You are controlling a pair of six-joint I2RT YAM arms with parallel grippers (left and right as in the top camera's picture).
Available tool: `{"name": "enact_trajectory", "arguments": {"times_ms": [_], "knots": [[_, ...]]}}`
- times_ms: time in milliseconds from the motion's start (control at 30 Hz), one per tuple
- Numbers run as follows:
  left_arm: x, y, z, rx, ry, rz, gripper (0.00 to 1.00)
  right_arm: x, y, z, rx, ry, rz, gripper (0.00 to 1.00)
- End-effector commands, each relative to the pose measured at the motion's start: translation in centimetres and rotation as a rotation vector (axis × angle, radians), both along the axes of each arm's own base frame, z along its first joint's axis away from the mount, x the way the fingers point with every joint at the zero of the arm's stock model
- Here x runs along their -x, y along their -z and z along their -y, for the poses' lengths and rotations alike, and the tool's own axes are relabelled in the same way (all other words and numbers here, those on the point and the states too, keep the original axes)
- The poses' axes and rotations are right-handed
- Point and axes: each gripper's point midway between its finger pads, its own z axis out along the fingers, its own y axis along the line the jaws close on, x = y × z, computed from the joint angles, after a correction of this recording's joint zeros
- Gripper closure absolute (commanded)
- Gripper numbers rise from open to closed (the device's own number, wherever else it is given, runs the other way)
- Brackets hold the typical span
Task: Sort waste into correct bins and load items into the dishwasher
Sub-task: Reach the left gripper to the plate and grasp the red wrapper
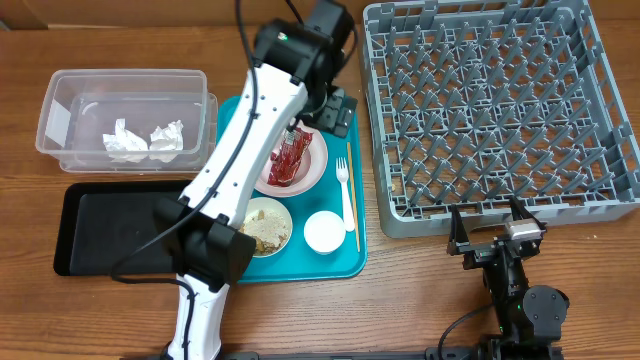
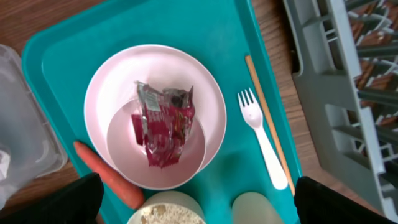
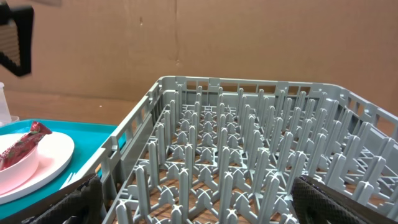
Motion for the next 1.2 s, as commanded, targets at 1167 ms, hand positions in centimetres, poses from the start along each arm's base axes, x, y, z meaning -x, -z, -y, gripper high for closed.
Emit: {"name": "enact_trajectory", "arguments": {"times_ms": [1167], "knots": [[-0.1,11.6,-0.9,-0.060,-0.042,-0.063,0.10,0.0,0.2,0.0,-0.007,0.000,0.004,0.00]]}}
